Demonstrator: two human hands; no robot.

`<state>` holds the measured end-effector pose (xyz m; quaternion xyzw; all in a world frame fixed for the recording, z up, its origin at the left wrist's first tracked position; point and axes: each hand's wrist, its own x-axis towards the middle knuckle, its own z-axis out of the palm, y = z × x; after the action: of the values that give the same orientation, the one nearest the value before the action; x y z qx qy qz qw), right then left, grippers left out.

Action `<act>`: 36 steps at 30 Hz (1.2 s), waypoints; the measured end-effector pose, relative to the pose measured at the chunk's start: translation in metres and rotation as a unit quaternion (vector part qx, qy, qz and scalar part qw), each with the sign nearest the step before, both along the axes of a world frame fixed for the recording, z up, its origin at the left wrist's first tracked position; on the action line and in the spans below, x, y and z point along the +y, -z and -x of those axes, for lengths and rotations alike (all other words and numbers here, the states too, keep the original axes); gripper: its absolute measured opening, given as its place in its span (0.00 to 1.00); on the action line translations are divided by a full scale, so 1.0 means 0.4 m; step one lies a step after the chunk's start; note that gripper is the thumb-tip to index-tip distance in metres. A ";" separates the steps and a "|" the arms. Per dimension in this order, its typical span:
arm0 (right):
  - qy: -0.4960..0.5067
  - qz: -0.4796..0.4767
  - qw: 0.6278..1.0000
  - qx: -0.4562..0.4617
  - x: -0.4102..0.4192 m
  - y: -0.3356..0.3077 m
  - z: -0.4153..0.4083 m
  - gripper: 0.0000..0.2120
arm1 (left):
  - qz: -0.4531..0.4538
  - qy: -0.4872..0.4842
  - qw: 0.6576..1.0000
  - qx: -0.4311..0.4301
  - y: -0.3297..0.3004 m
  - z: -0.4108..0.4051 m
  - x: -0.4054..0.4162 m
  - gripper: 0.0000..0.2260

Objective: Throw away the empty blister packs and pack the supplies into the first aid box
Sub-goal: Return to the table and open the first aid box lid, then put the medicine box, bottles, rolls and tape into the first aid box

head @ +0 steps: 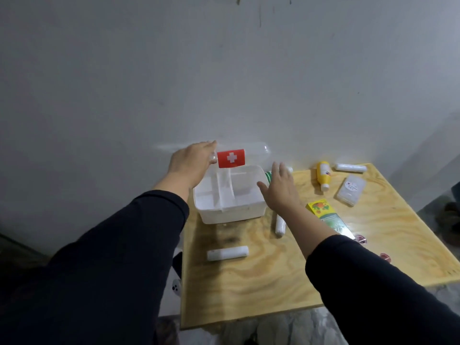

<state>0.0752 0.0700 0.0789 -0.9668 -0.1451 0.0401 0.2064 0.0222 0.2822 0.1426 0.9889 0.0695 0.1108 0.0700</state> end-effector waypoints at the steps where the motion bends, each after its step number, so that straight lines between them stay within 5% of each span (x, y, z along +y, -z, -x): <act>1: -0.016 -0.010 0.999 0.040 0.004 0.016 -0.003 0.35 | 0.004 -0.001 1.000 -0.013 -0.004 -0.010 0.003 0.20; 5: -0.028 -0.045 0.991 0.125 0.018 0.080 0.004 0.32 | -0.002 -0.012 0.999 -0.041 -0.019 -0.061 0.024 0.18; 10: 0.013 -0.100 0.990 0.096 0.010 0.129 0.022 0.31 | 0.079 -0.061 0.993 -0.062 -0.024 -0.136 0.045 0.15; 13: 0.019 -0.112 0.989 0.098 0.006 0.131 0.020 0.31 | 0.045 -0.048 0.996 -0.063 -0.022 -0.152 0.039 0.15; 22: 0.049 -0.088 0.992 0.075 -0.141 0.069 -0.002 0.27 | 0.022 -0.067 0.990 -0.119 0.064 -0.067 -0.060 0.29; 30: 0.214 0.079 0.970 0.077 -0.364 0.106 0.073 0.24 | 0.069 -0.077 0.988 0.113 0.212 0.020 -0.133 0.29; 36: 0.230 -0.011 0.969 0.086 -0.419 0.149 0.118 0.24 | 0.083 -0.071 0.978 0.177 0.251 0.043 -0.142 0.28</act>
<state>0.0281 -0.0976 0.0193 -0.9647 0.0988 0.0730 0.2328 0.0049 0.2255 0.0421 0.9761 0.1600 -0.0670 0.1308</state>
